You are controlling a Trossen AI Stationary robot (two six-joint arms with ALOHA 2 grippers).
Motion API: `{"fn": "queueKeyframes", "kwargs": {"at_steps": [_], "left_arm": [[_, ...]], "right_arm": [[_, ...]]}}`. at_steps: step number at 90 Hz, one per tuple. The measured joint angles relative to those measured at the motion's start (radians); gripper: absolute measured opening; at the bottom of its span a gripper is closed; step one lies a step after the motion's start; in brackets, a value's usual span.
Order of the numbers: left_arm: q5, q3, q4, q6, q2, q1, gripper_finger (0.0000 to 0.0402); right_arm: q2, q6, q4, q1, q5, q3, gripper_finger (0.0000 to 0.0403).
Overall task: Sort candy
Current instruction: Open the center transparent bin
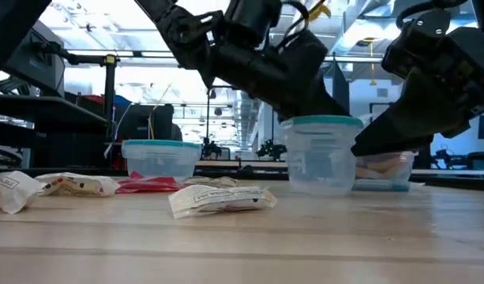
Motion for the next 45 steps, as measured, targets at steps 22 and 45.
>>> {"fn": "queueKeyframes", "kwargs": {"at_steps": [22, 45], "left_arm": [[-0.012, 0.0, -0.013, -0.002, -0.001, -0.005, 0.0013], [-0.013, 0.0, -0.014, 0.017, -0.001, -0.025, 0.0013]], "right_arm": [[0.0, -0.001, -0.013, 0.002, 0.083, 0.0, 0.0175], [0.002, 0.039, 0.028, -0.016, 0.084, -0.061, 0.0175]]}}
